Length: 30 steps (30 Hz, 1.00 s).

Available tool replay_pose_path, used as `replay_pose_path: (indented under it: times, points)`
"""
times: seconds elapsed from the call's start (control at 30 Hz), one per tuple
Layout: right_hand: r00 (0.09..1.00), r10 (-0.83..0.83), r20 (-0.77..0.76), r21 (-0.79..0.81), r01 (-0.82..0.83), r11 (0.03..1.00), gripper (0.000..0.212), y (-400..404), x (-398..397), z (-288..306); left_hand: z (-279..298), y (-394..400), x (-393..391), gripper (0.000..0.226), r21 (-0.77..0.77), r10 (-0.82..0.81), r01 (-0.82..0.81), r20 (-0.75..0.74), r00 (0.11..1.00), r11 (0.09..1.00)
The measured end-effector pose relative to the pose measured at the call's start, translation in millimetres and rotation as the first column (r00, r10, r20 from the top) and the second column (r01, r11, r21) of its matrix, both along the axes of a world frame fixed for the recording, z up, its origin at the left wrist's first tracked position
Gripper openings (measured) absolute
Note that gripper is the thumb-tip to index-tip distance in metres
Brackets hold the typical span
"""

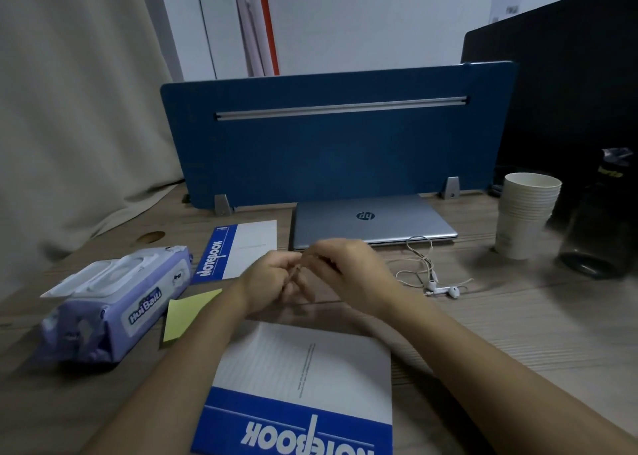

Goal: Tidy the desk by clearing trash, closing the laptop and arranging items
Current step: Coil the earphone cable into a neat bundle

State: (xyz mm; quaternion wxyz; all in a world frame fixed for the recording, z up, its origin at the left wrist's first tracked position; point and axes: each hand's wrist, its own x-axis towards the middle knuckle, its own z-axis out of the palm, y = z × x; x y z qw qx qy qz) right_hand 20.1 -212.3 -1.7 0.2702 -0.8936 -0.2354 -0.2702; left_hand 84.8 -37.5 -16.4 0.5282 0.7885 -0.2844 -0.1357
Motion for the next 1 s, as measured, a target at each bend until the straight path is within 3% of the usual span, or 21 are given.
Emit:
replay_pose_path:
  times: [0.13,0.23,0.4,0.47,0.53,0.6,0.73,0.83,1.0]
  points:
    - [0.988,-0.149,0.028,0.182,0.142,0.973,0.017,-13,9,-2,8,-2,1,0.046,-0.166,-0.131,0.124,-0.032,0.991,0.978]
    - [0.981,-0.189,0.036,0.304,0.169,0.938,0.012,-18,15,-6,12,2,0,0.043,-0.333,-0.284,0.219,-0.159,0.946,0.917]
    - [0.982,-0.191,0.003,0.435,0.171,0.884,0.015,-25,22,-13,19,9,0,0.06,-0.591,-0.535,0.235,-0.405,0.741,0.772]
    - [0.98,-0.197,-0.009,0.429,0.182,0.885,0.017,-25,23,-15,21,13,-1,0.069,-0.629,-0.642,0.298,-0.434,0.632,0.718]
    - [0.978,-0.205,-0.027,0.403,0.198,0.894,0.017,-24,23,-18,21,15,-2,0.076,-0.648,-0.694,0.344,-0.417,0.587,0.68]
    - [0.981,-0.182,-0.066,0.351,0.194,0.916,0.015,-22,22,-19,21,15,-4,0.079,-0.679,-0.689,0.319,-0.38,0.618,0.661]
    - [0.986,-0.032,-0.161,0.122,0.052,0.991,0.011,-11,16,-19,22,16,0,0.08,-0.829,-0.663,0.098,-0.363,0.655,0.55]
    - [0.977,0.053,-0.208,-0.026,-0.06,0.998,0.02,-1,11,-20,21,15,4,0.065,-0.826,-0.511,-0.031,-0.378,0.772,0.563]
    - [0.985,0.097,-0.143,-0.2,-0.125,0.972,0.023,7,8,-22,15,20,15,0.042,-0.796,-0.339,-0.192,-0.444,0.829,0.574]
